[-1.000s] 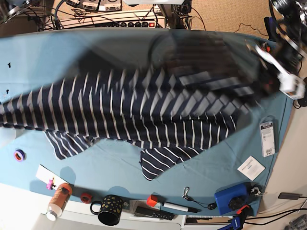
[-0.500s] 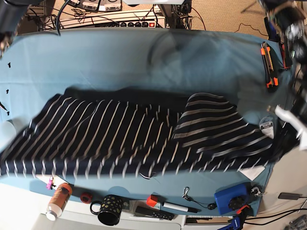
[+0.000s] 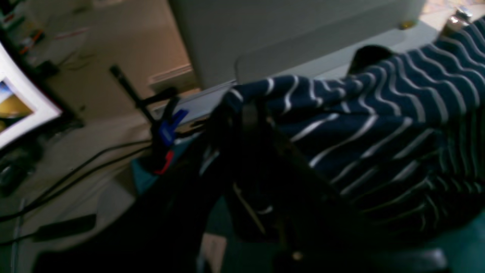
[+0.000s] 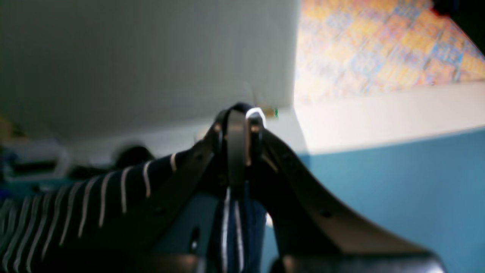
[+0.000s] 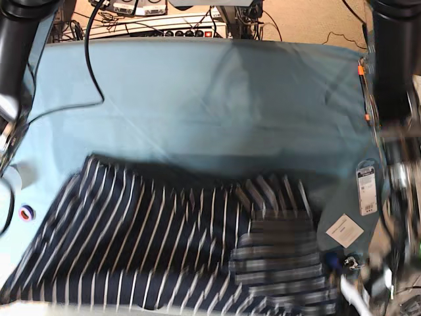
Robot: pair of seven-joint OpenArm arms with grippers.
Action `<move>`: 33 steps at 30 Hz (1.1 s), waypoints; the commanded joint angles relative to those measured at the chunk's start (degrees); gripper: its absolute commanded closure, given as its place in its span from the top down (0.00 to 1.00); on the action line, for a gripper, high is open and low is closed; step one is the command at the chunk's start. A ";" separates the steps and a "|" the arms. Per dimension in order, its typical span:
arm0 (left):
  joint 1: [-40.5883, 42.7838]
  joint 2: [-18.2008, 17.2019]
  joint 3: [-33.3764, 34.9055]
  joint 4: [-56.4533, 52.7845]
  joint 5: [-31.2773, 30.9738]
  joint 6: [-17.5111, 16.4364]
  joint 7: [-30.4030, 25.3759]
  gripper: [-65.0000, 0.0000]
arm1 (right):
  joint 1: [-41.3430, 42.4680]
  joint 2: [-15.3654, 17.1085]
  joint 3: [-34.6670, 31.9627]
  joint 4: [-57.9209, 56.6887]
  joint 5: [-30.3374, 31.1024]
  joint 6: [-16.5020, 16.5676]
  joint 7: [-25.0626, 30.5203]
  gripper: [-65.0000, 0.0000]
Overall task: Layout the t-shirt on the table in an organized manner, then fold the t-shirt properly
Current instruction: 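Lift the shirt with both grippers and swing it across the table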
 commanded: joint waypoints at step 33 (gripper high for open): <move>9.18 -11.96 -0.55 -9.64 -40.92 -1.14 35.04 0.00 | -6.27 3.30 0.20 1.03 27.65 4.79 -36.81 0.00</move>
